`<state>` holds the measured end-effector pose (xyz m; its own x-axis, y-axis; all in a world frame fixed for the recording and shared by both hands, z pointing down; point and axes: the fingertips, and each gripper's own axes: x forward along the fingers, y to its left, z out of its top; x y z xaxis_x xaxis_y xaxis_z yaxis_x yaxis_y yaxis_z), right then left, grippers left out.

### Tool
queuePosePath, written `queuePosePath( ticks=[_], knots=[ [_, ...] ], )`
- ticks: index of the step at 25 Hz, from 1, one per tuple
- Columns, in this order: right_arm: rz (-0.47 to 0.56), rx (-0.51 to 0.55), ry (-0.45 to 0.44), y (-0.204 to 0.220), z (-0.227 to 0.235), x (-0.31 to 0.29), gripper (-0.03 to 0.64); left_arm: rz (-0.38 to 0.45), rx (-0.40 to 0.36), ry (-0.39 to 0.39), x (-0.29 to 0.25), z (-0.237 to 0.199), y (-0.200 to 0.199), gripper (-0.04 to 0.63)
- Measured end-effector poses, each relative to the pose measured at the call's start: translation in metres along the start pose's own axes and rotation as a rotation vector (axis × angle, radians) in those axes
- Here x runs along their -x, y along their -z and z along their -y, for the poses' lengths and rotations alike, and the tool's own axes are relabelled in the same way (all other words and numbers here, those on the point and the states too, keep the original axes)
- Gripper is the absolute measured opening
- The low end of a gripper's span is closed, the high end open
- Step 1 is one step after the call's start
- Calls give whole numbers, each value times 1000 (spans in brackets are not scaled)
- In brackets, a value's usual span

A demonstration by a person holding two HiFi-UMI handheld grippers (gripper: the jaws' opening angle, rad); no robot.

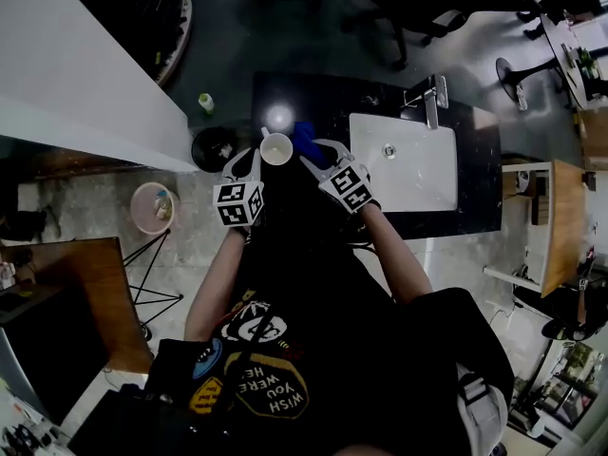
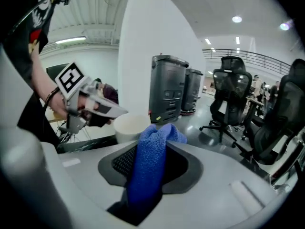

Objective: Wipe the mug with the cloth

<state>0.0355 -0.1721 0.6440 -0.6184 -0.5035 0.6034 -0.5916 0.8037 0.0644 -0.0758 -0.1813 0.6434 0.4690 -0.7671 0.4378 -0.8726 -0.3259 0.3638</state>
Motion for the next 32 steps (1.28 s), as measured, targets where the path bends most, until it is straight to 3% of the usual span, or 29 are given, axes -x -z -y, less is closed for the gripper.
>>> queuePosePath(
  ticks=[3,8,12,19,24,28,30,32],
  knots=[
    [-6,-3,38,-8,15,-11,127,0,-2,-1,0,1,1,3],
    [-97,57,0,13,-26,-17,117,-1,-9,-8,0,1,0,3],
    [-86,102,-64,16,-53,-2,126,3,-8,-11,1,0,0,3],
    [0,-17,44,-20,13,-1,121,4,-7,-14,2,3,-1,3],
    [-105,41,-50,12,-21,-5,120,-2,-5,-7,3,7,1,3],
    [-48,129,-209,9,-73,12,120,1,-8,-3,5,6,0,3],
    [-6,127,-209,-4,-67,17,120,3,-8,-3,6,6,-1,3],
    [30,86,-153,-18,-41,18,120,2,-10,-1,7,7,-1,3]
  ],
)
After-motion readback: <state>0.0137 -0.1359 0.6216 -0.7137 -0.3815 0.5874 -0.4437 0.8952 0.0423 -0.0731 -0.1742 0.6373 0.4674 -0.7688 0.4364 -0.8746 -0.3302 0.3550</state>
